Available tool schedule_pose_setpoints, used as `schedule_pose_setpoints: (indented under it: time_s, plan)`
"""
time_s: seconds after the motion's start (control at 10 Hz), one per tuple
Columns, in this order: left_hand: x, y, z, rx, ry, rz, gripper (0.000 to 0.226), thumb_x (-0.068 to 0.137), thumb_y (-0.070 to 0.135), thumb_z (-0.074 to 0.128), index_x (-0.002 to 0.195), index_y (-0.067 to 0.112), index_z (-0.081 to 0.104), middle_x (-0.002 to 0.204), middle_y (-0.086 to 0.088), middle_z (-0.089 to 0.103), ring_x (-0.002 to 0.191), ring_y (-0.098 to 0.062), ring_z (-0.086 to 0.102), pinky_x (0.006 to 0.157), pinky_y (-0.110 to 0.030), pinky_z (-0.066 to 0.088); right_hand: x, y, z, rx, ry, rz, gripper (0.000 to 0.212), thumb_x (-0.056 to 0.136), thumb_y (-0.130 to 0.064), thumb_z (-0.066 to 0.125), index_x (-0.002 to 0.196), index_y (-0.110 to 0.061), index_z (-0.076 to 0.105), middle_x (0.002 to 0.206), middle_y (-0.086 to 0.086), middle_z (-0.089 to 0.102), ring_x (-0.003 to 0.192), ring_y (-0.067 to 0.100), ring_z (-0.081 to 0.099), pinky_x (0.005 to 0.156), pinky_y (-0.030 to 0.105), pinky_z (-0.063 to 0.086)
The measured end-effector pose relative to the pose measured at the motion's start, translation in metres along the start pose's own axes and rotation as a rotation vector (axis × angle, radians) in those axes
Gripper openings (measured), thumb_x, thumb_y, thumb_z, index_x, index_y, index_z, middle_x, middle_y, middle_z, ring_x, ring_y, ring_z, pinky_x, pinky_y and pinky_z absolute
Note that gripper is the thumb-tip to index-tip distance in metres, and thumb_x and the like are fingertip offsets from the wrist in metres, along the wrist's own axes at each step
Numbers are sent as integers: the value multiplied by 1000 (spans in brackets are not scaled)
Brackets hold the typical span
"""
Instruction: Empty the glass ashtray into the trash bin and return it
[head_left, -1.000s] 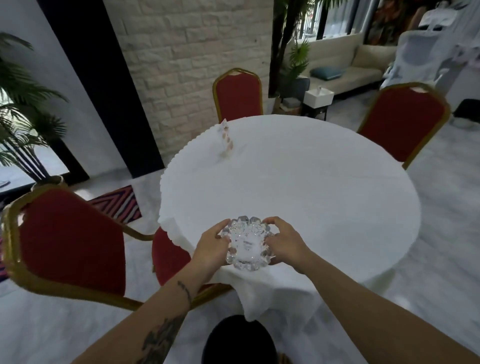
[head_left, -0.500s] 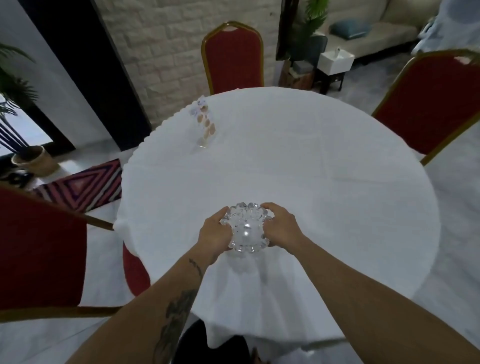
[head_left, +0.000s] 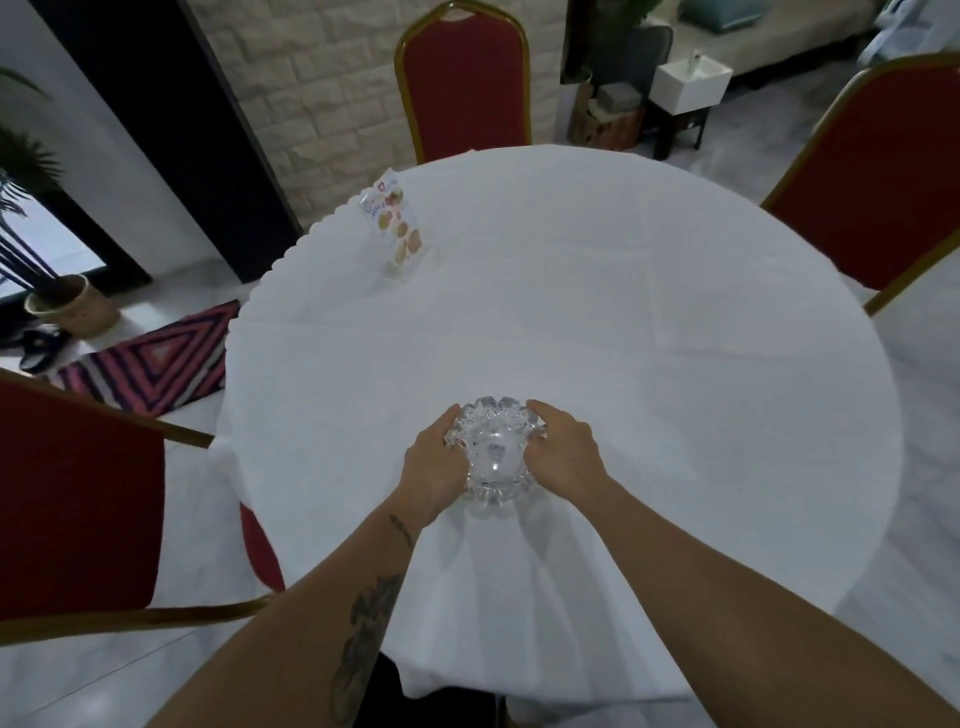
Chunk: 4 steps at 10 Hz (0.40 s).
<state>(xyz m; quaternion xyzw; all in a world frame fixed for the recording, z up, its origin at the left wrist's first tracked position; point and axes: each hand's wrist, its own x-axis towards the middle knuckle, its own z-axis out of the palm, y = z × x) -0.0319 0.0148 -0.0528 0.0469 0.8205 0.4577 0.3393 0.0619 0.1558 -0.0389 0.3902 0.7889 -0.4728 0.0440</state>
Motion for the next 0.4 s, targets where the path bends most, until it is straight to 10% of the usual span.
schedule_pose_setpoints:
  time_s: [0.2,0.4]
  plan:
    - [22,-20,-2,91,-38,15,69,81,15,52,140,51,52,123,5,71,97,-20,74,77,-44,68,-7,0,-7,1,-23,-15,64,78,-13,45,139,-22,57,133,8,65,108,26,61,96,39,53]
    - [-33,9,-20,282,-65,42,49,94,8,49,141,19,49,126,2,61,115,-23,54,95,-33,48,-22,-3,-19,-44,-17,-42,65,89,-12,49,153,-24,42,150,10,51,131,30,53,108,46,47]
